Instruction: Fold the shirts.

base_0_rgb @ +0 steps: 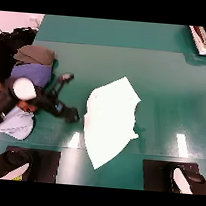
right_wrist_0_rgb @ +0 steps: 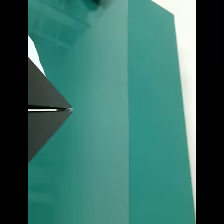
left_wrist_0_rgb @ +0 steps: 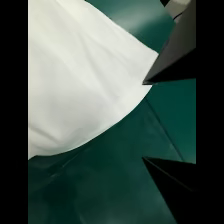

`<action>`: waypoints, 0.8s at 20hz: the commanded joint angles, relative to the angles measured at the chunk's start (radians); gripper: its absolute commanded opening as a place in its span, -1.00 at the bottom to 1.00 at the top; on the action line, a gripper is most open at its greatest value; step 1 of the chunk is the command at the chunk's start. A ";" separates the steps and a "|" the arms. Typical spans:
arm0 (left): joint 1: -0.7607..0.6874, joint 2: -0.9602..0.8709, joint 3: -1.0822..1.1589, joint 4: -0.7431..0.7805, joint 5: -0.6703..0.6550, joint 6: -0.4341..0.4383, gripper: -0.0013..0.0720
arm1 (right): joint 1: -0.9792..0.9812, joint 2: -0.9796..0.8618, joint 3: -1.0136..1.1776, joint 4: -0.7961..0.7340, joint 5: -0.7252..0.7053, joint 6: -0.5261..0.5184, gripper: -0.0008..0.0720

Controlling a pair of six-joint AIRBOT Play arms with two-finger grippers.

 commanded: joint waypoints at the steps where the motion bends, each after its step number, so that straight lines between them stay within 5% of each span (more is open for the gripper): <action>1: -0.087 0.066 -0.307 -0.224 0.204 -0.022 0.48 | 0.053 -0.052 0.000 0.002 -0.002 0.000 -0.93; 5: -0.215 0.065 -0.382 -0.247 0.415 -0.073 0.48 | 0.127 -0.098 0.000 0.002 -0.033 0.000 -0.93; 9: -0.215 0.040 -0.400 -0.259 0.451 -0.078 0.48 | 0.144 -0.101 0.004 0.002 -0.060 0.000 -0.94; 15: -0.215 -0.050 -0.399 -0.398 0.509 0.036 0.45 | 0.144 -0.077 0.004 0.001 -0.075 0.001 -0.94; 16: -0.215 -0.050 -0.392 -0.421 0.517 0.054 -0.09 | 0.144 -0.071 0.004 0.000 -0.076 0.000 -0.94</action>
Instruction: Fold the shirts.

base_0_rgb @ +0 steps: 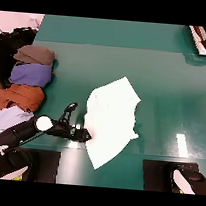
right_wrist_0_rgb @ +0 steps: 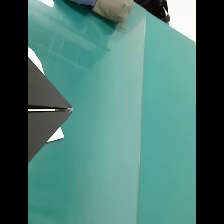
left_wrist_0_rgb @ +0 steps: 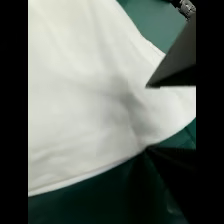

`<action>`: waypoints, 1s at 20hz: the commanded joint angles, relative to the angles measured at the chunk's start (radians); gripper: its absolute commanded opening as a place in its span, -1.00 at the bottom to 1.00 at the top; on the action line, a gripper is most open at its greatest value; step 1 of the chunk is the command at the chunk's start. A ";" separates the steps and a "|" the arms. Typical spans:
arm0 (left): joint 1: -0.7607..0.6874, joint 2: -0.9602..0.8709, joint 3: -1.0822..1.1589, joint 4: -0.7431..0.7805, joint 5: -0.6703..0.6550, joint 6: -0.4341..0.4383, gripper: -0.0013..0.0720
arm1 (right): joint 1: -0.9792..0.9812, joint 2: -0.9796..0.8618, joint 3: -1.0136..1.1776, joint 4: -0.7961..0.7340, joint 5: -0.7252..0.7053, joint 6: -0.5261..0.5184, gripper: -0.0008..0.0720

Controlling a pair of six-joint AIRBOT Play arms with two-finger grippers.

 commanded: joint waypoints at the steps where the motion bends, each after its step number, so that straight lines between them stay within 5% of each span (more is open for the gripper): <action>1: -0.001 -0.027 0.018 -0.090 0.043 0.072 -0.58 | 0.002 0.014 0.001 -0.003 -0.007 0.000 -0.93; 2: 0.000 -0.027 0.040 -0.080 0.046 0.076 -0.90 | 0.001 0.014 0.001 -0.003 -0.005 0.001 -0.93; 8: 0.313 -0.015 0.360 0.292 -0.282 0.073 -0.90 | -0.071 -0.026 0.000 -0.069 0.171 0.001 -0.94; 12: 0.583 -0.007 0.525 0.413 -0.305 0.074 -0.90 | -0.141 -0.155 -0.006 -0.164 0.393 0.020 -0.89; 14: 0.656 -0.007 0.536 0.413 -0.307 0.074 -0.90 | -0.135 -0.227 -0.076 -0.161 0.402 0.019 0.26; 15: 0.674 -0.008 0.536 0.413 -0.308 0.075 -0.91 | -0.118 -0.271 -0.128 -0.158 0.397 0.019 0.38; 20: 0.686 -0.008 0.536 0.412 -0.314 0.074 -0.91 | 0.051 -0.481 -0.385 -0.073 0.222 0.018 0.23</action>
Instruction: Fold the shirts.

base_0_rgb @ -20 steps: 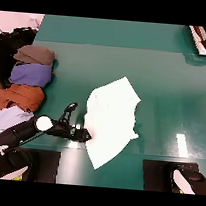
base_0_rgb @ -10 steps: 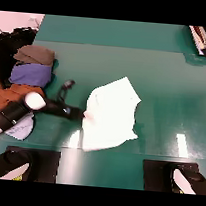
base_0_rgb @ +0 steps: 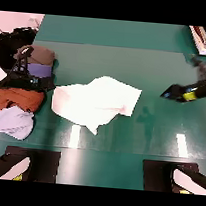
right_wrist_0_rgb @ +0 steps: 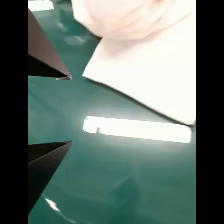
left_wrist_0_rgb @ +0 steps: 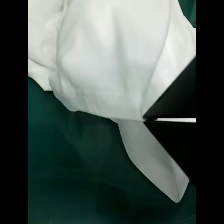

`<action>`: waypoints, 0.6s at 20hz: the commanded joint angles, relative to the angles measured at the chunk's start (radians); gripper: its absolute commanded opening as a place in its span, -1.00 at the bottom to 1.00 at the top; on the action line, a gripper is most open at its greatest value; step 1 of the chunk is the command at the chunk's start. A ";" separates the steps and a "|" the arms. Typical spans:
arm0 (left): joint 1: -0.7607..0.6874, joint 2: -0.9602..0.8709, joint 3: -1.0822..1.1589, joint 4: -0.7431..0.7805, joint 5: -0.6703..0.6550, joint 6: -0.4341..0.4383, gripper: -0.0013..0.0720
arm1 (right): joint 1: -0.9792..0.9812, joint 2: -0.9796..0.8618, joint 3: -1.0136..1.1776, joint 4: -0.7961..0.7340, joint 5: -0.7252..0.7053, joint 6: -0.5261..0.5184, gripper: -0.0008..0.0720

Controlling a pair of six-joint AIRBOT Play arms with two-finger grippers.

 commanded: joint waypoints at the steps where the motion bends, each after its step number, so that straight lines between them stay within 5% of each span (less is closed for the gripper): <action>1: 0.025 0.001 0.010 0.014 -0.008 0.000 -0.91 | 0.106 -0.150 -0.134 0.099 -0.123 -0.002 0.23; 8: 0.025 0.001 0.010 0.014 -0.010 0.000 -0.90 | 0.287 -0.370 -0.025 0.163 -0.216 -0.014 0.20; 12: 0.025 0.001 0.010 0.014 -0.022 0.000 -0.91 | 0.363 -0.418 0.032 0.160 -0.259 -0.014 -0.38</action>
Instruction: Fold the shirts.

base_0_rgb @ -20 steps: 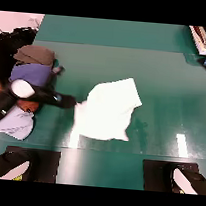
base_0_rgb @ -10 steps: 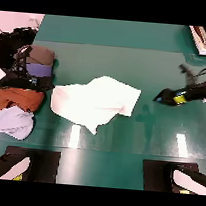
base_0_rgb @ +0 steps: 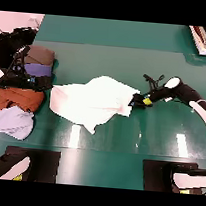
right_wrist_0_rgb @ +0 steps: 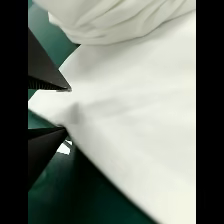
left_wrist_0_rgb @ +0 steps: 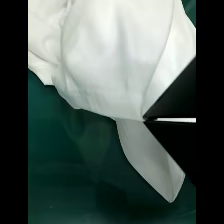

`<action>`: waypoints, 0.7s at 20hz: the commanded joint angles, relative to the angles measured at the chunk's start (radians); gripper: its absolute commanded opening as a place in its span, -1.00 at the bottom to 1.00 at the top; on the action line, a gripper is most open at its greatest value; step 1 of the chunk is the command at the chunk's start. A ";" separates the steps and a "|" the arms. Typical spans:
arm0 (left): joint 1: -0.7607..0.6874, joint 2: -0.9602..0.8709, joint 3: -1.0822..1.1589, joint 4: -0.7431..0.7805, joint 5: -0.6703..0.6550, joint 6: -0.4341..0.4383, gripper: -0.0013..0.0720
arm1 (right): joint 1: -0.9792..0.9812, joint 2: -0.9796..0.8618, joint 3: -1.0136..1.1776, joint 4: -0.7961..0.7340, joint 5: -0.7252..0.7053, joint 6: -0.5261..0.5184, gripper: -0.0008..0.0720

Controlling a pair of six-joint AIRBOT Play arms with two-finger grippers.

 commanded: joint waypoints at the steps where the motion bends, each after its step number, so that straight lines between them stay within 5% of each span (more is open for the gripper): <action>1: 0.001 0.001 0.002 -0.003 -0.017 0.000 -0.90 | 0.072 -0.047 0.042 -0.014 -0.053 -0.002 -0.86; 5: 0.001 0.005 0.152 -0.002 -0.095 0.000 -0.91 | 0.020 0.079 0.048 -0.018 -0.075 -0.002 -0.94; 14: 0.001 0.005 1.121 -0.005 -0.258 0.017 -0.91 | -0.429 0.627 0.536 -0.019 0.019 -0.005 -0.94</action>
